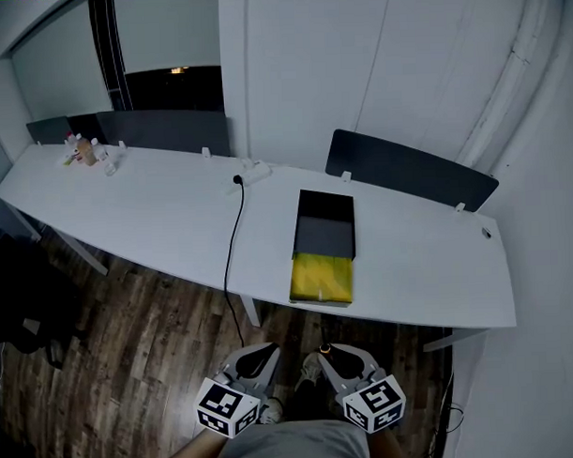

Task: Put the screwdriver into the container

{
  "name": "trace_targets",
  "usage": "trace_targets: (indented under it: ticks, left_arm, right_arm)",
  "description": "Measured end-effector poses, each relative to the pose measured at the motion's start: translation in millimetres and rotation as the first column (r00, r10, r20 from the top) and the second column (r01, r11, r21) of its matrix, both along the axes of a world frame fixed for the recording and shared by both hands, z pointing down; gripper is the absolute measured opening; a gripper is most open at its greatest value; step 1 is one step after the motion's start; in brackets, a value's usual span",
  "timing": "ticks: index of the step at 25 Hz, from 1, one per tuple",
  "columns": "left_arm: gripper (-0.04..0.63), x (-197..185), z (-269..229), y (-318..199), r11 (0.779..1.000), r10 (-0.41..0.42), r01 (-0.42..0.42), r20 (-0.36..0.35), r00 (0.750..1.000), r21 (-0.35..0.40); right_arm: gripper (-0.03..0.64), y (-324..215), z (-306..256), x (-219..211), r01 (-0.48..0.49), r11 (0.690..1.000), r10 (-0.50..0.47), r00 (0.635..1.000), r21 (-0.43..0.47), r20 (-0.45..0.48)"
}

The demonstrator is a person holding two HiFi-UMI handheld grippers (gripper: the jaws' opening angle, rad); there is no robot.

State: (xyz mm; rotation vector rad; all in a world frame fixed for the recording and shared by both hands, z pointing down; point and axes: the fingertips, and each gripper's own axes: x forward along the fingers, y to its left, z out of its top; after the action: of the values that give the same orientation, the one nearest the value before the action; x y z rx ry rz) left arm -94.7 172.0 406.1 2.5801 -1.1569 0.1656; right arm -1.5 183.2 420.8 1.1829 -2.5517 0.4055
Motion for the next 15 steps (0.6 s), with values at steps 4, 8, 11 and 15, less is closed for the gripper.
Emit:
trace_targets:
  ticks: [4, 8, 11, 15]
  left_arm:
    - [0.0, 5, 3, -19, 1.0, -0.003, 0.003, 0.006, 1.0, -0.003]
    - [0.0, 15, 3, -44, 1.0, 0.0, 0.0, 0.007, 1.0, -0.003]
    - [0.0, 21, 1, -63, 1.0, -0.004, 0.004, 0.005, 1.0, 0.001]
    - [0.0, 24, 2, -89, 1.0, -0.017, 0.017, 0.006, 1.0, -0.003]
  right_arm:
    - [0.086, -17, 1, 2, 0.016, 1.0, -0.016, 1.0, -0.003, 0.003]
    - [0.086, -42, 2, 10, 0.026, 1.0, -0.026, 1.0, -0.008, 0.002]
    - [0.086, -64, 2, 17, 0.033, 0.999, -0.033, 0.999, -0.013, -0.006]
    - [0.086, -90, -1, 21, 0.046, 0.999, -0.046, 0.999, -0.009, -0.01]
